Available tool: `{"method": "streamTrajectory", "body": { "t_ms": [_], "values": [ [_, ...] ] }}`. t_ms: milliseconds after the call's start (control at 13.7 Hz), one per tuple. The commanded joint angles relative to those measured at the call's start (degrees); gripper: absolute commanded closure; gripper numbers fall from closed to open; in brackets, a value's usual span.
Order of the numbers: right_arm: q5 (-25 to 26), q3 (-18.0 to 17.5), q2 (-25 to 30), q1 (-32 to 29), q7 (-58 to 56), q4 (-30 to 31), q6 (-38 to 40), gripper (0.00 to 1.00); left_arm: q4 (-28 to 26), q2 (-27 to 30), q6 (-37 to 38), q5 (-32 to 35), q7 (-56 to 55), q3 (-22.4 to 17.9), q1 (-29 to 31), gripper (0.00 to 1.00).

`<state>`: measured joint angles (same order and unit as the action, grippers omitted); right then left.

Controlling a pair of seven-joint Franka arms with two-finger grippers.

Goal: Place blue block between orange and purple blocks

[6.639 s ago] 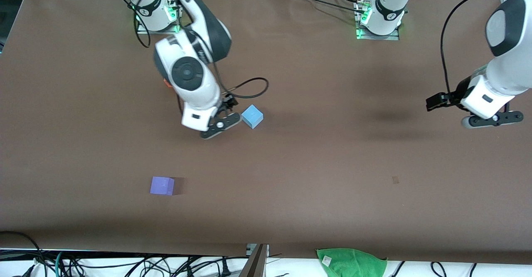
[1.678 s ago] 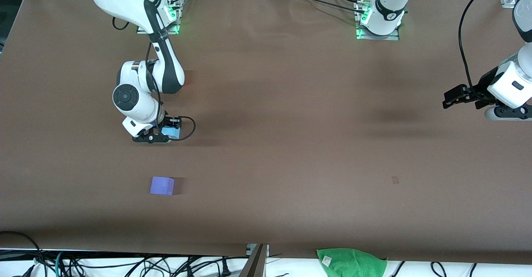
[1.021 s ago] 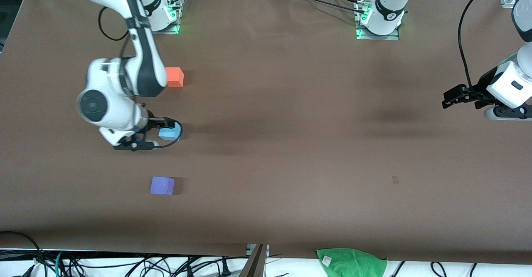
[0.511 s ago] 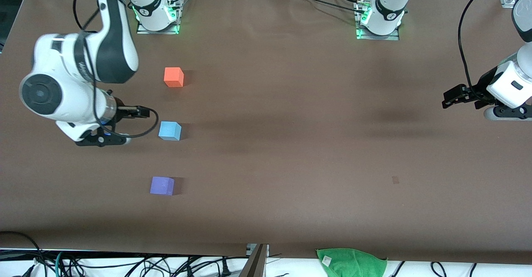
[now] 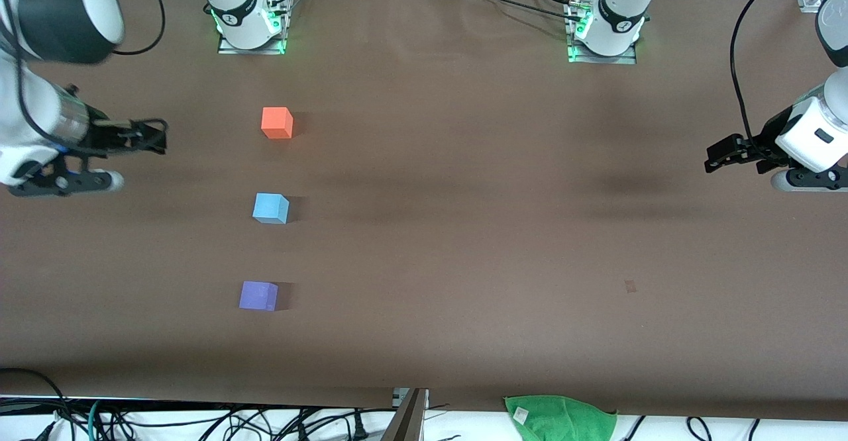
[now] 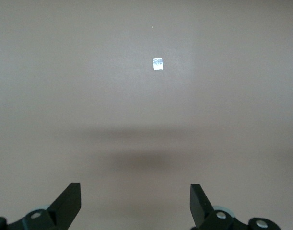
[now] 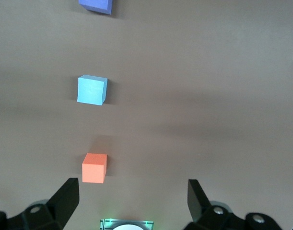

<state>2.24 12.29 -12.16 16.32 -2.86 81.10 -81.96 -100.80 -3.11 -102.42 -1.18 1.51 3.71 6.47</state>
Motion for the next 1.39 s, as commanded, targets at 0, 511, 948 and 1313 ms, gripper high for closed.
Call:
{"method": "streamTrajectory", "body": {
  "t_ms": [0,511,948,1313],
  "values": [
    [1.72,-6.83,5.03,-6.9,-0.12,4.49,-0.21,0.0,-0.01,0.56,0.56,-0.4,0.69,-0.02,-0.05,0.0],
    [1.81,-13.78,13.56,-14.3,-0.74,8.37,-3.64,0.0,-0.1,0.82,1.0,-0.4,0.68,0.34,-0.14,0.0],
    [-1.18,-12.2,13.21,-14.3,1.37,8.72,0.04,0.0,-0.01,0.82,1.0,-0.4,0.68,0.34,-0.05,0.0],
    [-1.18,-12.2,11.37,-14.21,0.67,7.5,-0.48,0.0,0.08,0.82,1.0,-0.4,0.51,0.34,0.12,0.0]
  ]
}}
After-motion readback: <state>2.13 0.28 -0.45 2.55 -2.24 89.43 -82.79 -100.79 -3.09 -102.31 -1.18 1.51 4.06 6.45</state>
